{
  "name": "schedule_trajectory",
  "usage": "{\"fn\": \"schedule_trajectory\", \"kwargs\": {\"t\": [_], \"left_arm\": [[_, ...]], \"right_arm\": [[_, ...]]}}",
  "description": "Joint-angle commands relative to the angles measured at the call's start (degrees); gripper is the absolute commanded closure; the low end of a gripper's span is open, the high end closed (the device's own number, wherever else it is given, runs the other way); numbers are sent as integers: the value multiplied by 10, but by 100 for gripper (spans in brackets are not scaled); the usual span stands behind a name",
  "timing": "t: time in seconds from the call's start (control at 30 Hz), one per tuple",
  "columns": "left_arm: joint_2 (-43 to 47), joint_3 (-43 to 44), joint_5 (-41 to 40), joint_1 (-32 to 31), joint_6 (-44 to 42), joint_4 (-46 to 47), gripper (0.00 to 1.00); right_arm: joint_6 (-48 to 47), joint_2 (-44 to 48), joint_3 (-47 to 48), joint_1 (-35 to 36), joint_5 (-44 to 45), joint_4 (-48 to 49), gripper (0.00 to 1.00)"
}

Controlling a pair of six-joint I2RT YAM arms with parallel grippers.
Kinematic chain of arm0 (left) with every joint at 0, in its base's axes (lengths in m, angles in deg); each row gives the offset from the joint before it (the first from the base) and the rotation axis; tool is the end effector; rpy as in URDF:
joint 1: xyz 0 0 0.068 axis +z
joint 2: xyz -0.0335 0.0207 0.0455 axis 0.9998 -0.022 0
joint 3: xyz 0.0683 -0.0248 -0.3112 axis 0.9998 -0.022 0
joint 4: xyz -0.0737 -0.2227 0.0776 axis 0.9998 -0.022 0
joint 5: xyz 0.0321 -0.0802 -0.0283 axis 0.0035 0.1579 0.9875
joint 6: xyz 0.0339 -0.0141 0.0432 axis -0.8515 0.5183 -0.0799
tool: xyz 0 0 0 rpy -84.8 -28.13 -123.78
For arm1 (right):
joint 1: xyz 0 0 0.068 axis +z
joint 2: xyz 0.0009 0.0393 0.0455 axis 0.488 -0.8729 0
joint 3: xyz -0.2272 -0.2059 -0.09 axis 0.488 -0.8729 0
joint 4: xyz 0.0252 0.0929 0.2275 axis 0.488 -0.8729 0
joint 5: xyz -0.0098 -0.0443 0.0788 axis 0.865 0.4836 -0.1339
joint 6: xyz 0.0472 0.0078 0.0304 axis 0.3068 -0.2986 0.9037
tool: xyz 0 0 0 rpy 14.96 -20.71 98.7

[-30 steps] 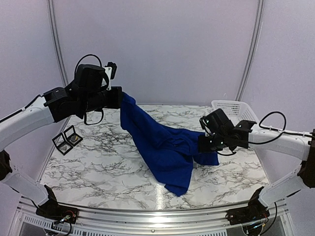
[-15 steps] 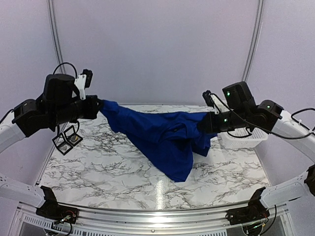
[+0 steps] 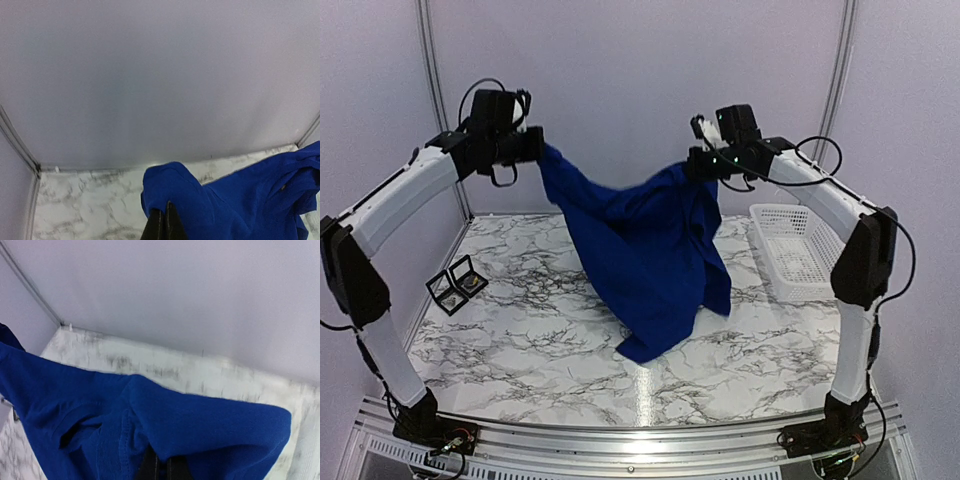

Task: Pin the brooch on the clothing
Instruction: Flatten out the crumpled clothing at the center of the board.

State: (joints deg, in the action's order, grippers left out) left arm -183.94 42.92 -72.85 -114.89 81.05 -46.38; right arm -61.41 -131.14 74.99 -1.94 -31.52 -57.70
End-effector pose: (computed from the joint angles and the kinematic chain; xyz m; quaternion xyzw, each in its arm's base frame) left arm 0.3592 -0.1662 0.4711 0.0336 0.7981 -0.1041 0.5925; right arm 0.4171 0.2206 0.4092 -0.1428 0.8597 0.2179 0.4394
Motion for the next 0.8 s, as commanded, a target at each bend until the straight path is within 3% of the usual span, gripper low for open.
{"fn": "schedule_trajectory", "kwargs": {"t": [0.0,0.07,0.1,0.2,0.3,0.5,0.63,0.67,0.73,0.77], "left_arm": [[-49,264,-25,9,-130,13,100],[-35,262,-21,9,-132,13,100],[-17,233,-18,9,-126,13,100],[50,85,3,4,-91,21,100],[119,-91,15,1,-32,24,100],[209,-432,60,-5,126,71,100],[214,-581,91,-15,194,130,98],[210,-604,90,-15,201,143,88],[203,-624,86,-15,200,150,62],[204,-626,86,-15,199,149,56]], "right_arm": [[-69,-53,282,-13,8,28,100],[-64,-11,227,-11,10,63,100],[-60,23,156,-9,9,95,100],[-59,123,-63,6,4,179,100],[-64,170,-207,29,14,176,100],[-49,155,-417,73,-52,155,100],[-28,116,-481,75,-46,147,81],[-30,109,-482,75,-42,146,73],[-32,101,-474,76,-33,135,66],[-34,102,-468,76,-28,125,62]]}}
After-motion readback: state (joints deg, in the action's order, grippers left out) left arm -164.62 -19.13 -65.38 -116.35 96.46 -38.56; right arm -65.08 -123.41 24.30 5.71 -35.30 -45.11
